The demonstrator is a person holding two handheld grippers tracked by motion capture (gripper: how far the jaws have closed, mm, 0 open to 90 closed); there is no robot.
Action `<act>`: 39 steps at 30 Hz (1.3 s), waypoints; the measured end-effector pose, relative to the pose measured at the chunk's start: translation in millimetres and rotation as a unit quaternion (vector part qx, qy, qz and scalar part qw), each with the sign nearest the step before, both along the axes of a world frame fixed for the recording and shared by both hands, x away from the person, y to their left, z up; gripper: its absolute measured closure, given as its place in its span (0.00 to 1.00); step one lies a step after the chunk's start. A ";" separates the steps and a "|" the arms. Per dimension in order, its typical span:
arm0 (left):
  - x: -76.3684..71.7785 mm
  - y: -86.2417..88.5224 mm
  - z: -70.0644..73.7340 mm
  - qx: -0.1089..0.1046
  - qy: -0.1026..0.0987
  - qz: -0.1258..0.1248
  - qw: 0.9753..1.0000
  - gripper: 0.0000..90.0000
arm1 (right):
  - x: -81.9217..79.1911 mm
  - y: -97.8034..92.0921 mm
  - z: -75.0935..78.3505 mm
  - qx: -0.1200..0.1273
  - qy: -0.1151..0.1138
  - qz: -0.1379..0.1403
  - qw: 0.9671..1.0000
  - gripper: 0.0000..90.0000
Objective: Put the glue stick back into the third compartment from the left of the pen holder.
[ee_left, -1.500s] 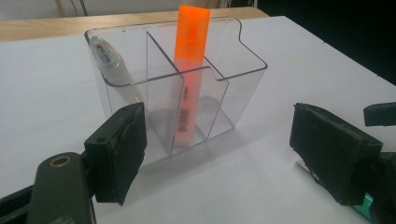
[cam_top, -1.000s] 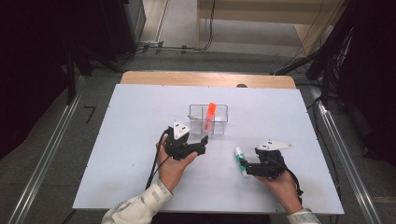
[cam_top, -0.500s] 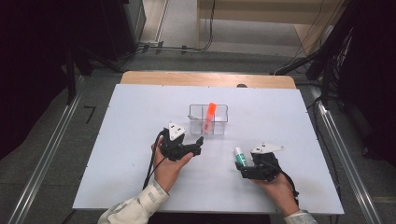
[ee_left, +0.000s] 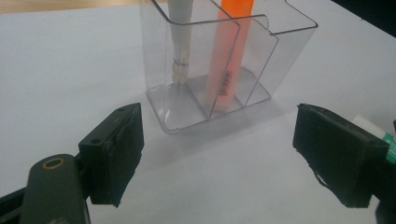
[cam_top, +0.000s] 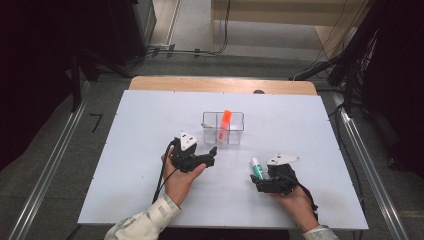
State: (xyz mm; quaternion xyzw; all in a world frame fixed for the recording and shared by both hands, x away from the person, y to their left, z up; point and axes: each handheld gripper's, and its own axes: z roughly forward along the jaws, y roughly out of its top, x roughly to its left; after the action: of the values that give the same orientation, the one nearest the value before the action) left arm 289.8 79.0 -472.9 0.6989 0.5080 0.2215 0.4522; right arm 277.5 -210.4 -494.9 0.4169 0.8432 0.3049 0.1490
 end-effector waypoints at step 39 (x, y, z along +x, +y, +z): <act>-0.2 -0.9 -2.4 -0.005 0.009 -0.004 1.000 0.19 | -0.5 6.4 -4.9 -0.011 -0.009 -0.014 1.000 0.70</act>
State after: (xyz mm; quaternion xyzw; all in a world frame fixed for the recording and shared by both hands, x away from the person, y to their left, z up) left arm 289.6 78.1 -475.3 0.7006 0.5104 0.2108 0.4520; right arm 276.9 -204.0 -499.7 0.4244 0.8393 0.2969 0.1651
